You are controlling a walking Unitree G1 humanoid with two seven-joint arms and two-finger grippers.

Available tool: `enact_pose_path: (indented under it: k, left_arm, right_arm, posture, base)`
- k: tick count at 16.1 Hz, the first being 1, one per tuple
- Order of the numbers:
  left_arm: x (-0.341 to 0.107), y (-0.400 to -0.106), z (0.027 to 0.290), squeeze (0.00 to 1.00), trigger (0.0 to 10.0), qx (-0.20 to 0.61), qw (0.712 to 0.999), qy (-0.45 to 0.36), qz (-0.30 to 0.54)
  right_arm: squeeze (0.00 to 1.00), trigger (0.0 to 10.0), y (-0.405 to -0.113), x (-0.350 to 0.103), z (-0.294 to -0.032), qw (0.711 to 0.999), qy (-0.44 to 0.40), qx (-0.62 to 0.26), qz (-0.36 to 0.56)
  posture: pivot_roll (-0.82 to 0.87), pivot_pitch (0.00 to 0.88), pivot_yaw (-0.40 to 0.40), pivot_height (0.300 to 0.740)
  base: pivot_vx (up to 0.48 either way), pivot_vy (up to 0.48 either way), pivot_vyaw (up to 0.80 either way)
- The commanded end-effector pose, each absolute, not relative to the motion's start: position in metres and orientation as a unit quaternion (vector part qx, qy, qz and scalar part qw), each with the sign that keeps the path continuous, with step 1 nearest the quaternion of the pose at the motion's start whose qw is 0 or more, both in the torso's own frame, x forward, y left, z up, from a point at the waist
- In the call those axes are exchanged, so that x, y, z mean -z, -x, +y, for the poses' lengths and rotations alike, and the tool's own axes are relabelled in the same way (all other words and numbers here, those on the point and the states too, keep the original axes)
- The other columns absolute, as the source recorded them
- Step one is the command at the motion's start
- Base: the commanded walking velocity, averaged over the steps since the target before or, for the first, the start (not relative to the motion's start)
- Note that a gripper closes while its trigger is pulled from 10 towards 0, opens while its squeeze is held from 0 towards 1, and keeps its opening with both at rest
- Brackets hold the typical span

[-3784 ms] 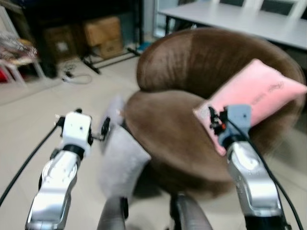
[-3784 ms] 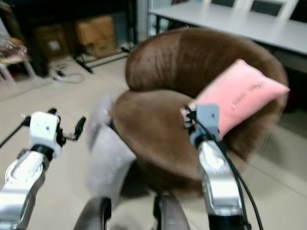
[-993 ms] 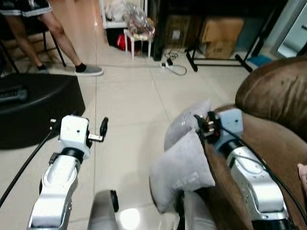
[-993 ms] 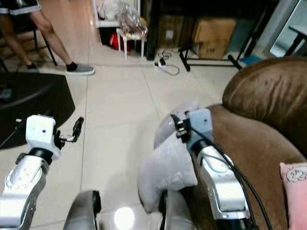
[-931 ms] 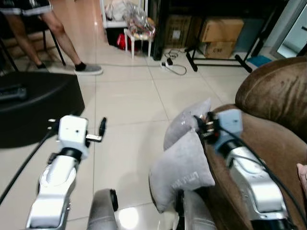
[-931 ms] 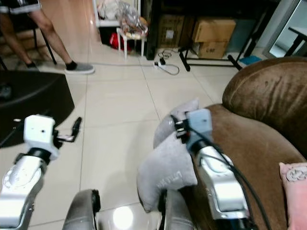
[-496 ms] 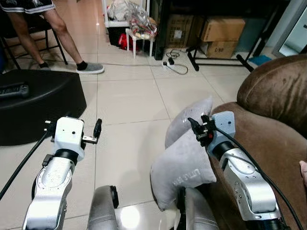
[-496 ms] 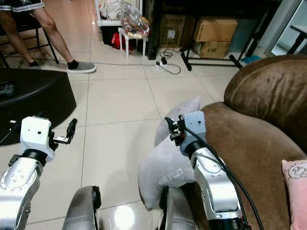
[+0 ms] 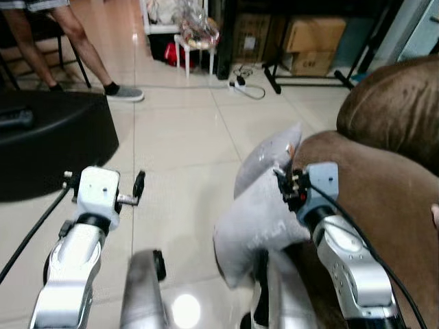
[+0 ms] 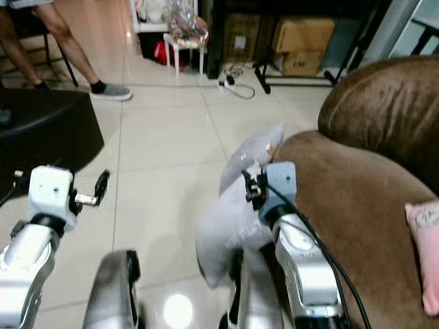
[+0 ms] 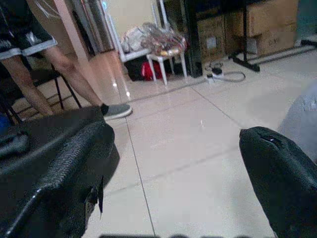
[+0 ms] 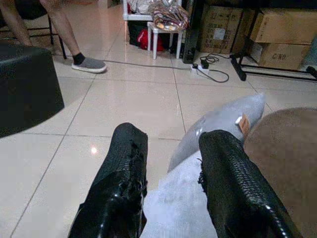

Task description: Move the pillow to the sofa from floor

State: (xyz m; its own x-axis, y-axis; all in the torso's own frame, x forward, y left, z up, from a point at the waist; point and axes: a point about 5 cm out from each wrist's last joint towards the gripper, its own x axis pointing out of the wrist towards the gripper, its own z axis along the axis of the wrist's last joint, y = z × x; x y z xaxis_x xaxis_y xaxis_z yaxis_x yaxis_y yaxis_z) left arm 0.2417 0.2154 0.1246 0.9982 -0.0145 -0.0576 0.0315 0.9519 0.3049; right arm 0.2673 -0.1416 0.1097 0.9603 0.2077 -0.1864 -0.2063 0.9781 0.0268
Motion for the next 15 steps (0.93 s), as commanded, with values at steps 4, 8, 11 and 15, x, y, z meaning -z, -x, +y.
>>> enact_pose_path:
  k: [4,8,11,15]
  left_arm:
    - [-0.124,-0.233,0.211,0.00,10.0,0.045,0.983,-0.173,0.039]
    - [-0.129,-0.231,0.211,0.00,10.0,0.070,0.981,-0.177,0.045]
    - [-0.134,-0.223,0.198,0.00,10.0,0.130,0.975,-0.170,0.050]
    - [-0.139,-0.222,0.184,0.00,10.0,0.200,0.964,-0.166,0.054]
  right_arm:
    - [1.00,10.0,-0.275,-0.092,-0.136,0.982,0.005,-0.114,0.152]
    - [1.00,10.0,-0.292,-0.079,-0.138,0.983,-0.005,-0.080,0.163]
    - [1.00,10.0,-0.309,-0.059,-0.148,0.979,-0.004,-0.011,0.204]
    - [1.00,10.0,-0.328,-0.046,-0.160,0.971,0.022,0.043,0.232]
  posture:
    - [0.04,0.000,-0.108,0.447]
    - [0.05,0.000,-0.105,0.447]
    - [0.05,0.000,-0.108,0.447]
    - [0.03,0.074,-0.101,0.447]
  base:
    - [0.000,0.000,0.00]
    - [0.000,0.000,0.00]
    - [0.000,0.000,0.00]
    - [0.000,0.000,0.00]
